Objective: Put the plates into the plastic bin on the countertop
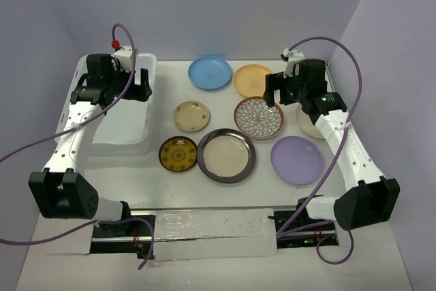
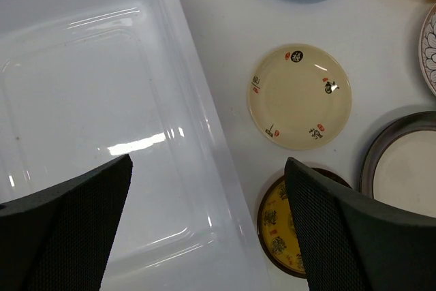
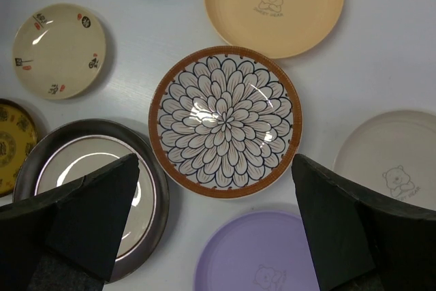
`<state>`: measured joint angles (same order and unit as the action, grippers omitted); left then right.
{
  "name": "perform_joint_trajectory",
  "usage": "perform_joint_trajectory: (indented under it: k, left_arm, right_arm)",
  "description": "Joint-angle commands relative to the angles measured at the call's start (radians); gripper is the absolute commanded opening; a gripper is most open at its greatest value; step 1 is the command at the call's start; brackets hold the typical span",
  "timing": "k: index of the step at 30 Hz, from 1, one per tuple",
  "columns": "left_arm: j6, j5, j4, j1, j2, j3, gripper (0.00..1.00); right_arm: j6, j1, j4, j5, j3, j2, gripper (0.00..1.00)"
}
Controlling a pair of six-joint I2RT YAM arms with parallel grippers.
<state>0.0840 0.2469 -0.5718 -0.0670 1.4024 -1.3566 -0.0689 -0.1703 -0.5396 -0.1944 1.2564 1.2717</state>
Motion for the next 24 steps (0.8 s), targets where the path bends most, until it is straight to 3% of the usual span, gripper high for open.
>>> perform_joint_trajectory:
  k: [1,7,11,17,24]
  left_arm:
    - [0.039,0.012,0.029,-0.034,-0.014,-0.09,0.99]
    - [0.16,0.251,-0.113,-0.123,0.118,-0.252,0.99]
    - [0.242,0.229,-0.237,-0.292,0.284,-0.379,0.99]
    - [0.271,0.34,-0.355,-0.358,0.583,-0.55,0.94]
    - [0.35,0.37,-0.419,-0.426,0.73,-0.654,0.93]
  right_arm:
    - [-0.002,-0.005,0.004,-0.01,0.028,0.002,1.0]
    - [-0.006,-0.004,-0.01,-0.037,0.029,0.011,1.0]
    - [-0.007,0.0,-0.017,-0.042,0.028,0.011,1.0]
    - [0.004,0.057,-0.037,-0.083,0.011,-0.007,1.0]
    - [0.003,0.132,-0.074,-0.158,0.006,-0.025,1.0]
